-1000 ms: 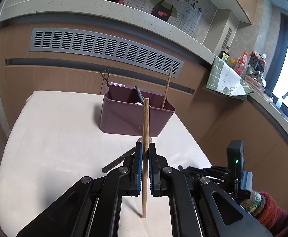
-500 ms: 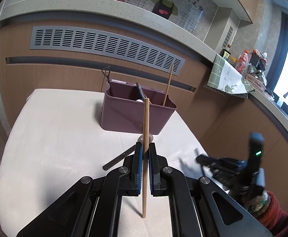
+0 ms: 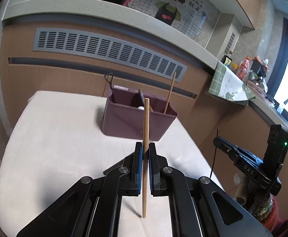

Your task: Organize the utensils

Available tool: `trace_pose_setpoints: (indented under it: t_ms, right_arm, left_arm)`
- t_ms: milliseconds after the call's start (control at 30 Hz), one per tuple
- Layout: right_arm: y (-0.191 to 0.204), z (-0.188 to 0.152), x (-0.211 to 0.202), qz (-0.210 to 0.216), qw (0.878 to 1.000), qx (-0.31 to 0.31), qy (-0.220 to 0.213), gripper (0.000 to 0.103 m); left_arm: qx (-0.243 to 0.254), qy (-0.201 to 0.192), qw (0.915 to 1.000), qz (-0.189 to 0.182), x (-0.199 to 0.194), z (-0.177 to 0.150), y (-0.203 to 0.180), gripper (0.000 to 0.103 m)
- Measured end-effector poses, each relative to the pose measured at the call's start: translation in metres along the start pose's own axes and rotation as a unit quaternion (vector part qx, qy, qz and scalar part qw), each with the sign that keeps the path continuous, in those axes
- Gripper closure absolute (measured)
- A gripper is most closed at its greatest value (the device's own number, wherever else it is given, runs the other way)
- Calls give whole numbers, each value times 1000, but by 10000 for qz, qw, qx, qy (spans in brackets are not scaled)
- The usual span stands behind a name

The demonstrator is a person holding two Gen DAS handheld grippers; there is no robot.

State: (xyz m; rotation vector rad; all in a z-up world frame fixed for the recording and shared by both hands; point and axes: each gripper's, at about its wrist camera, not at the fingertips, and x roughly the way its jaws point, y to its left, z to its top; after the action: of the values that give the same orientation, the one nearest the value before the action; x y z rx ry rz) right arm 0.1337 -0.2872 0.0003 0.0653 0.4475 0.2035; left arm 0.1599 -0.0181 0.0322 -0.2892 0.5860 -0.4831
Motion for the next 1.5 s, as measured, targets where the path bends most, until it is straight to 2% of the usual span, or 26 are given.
trace_pose_setpoints:
  t_ms: [100,233,367,467,600,667,833,1033,1167,1233,1300,1433,1500]
  right_arm:
    - [5,26,-8,-90,9994,-125,-297,92]
    - [13,97,-25,-229,9923,-343,-1165,92]
    - [15,158,-24,-442,9798,-163,-1944,92]
    - [12,177,-15,-398,9746,-37,-2204,92]
    - [18,177,10,-553,9672,-220,-2471,92]
    - [17,176,26,-526,9673,-267,-2465,92]
    - [6,170,69,-563,9719,-221,-2273,92]
    - [-12,144,116,-463,9811,41,-1880,92]
    - [-20,121,136,-308,9881,244,-1487,92]
    - [-21,112,141,-288,9908,254,-1297,92]
    - [-19,104,146,-217,9946,159,-1003,91]
    - [-17,94,146,22,9989,57,-468,89]
    - [-15,90,140,33,9994,13,-354,86]
  left_arm:
    - [97,-292,9995,-42,-8,32,-7,97]
    - [528,-1004,9935,120,-22,93,-28,97]
    - [373,-1350,9901,13,-18,140,-25,97]
    - [513,-1609,9856,92,-9,157,-22,97]
    - [554,-1770,9826,127,14,170,-12,97]
    - [597,-1775,9821,199,31,176,-5,97]
    - [482,-1389,9890,174,77,176,16,97]
    - [89,-1038,9946,29,123,160,43,97]
    - [149,-693,9975,-15,142,140,46,93]
    - [168,-415,9990,-16,149,131,45,83]
    - [101,-188,9997,-105,153,123,46,67]
    - [31,-133,9998,-172,141,109,44,56]
    - [19,-208,9998,-73,128,102,42,50]
